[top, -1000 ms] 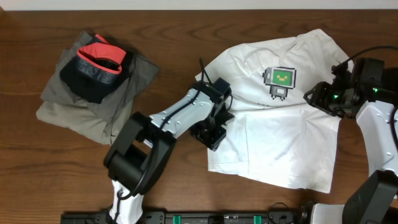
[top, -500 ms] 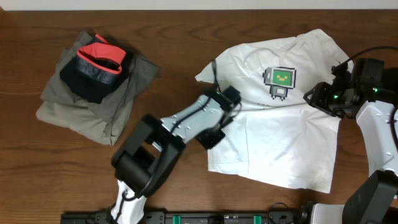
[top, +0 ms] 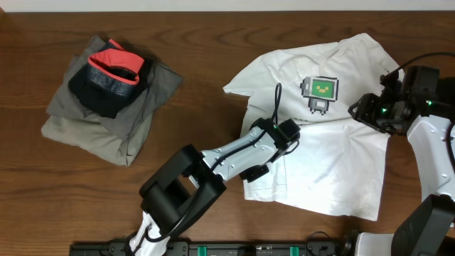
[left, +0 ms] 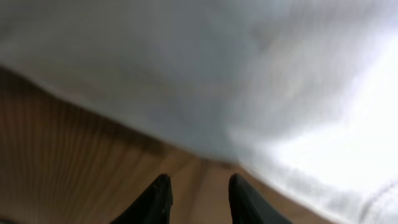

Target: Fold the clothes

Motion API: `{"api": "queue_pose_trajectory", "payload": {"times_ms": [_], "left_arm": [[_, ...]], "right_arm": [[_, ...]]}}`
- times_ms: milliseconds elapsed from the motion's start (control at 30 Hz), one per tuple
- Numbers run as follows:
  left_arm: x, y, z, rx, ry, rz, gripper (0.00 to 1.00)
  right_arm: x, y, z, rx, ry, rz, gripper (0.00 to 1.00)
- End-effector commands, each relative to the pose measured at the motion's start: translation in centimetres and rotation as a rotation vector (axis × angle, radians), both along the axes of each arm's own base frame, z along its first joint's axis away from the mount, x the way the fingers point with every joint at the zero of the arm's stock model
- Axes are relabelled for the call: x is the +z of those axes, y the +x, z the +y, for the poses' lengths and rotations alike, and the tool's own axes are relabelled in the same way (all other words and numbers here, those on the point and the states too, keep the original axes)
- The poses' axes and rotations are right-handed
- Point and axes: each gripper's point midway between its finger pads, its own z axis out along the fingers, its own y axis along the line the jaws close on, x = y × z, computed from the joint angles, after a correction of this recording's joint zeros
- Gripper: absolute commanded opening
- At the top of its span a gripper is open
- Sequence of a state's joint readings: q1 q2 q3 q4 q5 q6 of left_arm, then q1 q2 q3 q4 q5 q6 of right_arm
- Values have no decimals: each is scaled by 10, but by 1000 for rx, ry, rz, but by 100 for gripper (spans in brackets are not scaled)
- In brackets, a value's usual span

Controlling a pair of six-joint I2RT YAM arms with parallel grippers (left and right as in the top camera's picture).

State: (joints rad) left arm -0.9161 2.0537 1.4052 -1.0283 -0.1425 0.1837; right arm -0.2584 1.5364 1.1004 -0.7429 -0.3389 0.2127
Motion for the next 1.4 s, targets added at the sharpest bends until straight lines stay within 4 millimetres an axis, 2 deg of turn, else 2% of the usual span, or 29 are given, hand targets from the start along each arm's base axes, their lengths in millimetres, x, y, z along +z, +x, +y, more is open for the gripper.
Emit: {"api": "queue_pose_trajectory", "payload": {"times_ms": [0, 67, 133, 200, 367, 567, 767, 1033, 1167, 1200, 1367], "left_arm": [[26, 18, -14, 24, -49, -50, 33], [34, 20, -25, 38, -110, -38, 34], [36, 18, -37, 52, -177, -7, 43], [32, 16, -45, 64, -224, 24, 45], [16, 19, -49, 54, -241, 18, 48], [1, 14, -43, 58, -199, 50, 43], [-1, 14, -14, 104, -125, 102, 43], [-26, 8, 1, 93, -101, 237, 43], [-30, 8, 6, 88, -69, 235, 42], [-30, 12, 10, 90, -50, 213, 38], [-30, 28, 22, 128, -30, 164, 7]], "right_arm": [[3, 3, -3, -16, -8, -8, 43], [3, 3, -3, -16, -8, -9, 43], [3, 3, -3, -16, -8, -9, 43], [3, 3, -3, -16, -8, -9, 43], [4, 5, -5, -19, -17, -16, 44], [3, 5, -6, -20, -19, -13, 45], [2, 2, -5, -21, -16, -1, 45], [2, 2, -4, -33, -5, 3, 45], [3, 2, -4, -39, -3, 2, 45], [3, 2, -4, -43, -1, 4, 45], [3, 2, -4, -46, 1, 6, 45]]}}
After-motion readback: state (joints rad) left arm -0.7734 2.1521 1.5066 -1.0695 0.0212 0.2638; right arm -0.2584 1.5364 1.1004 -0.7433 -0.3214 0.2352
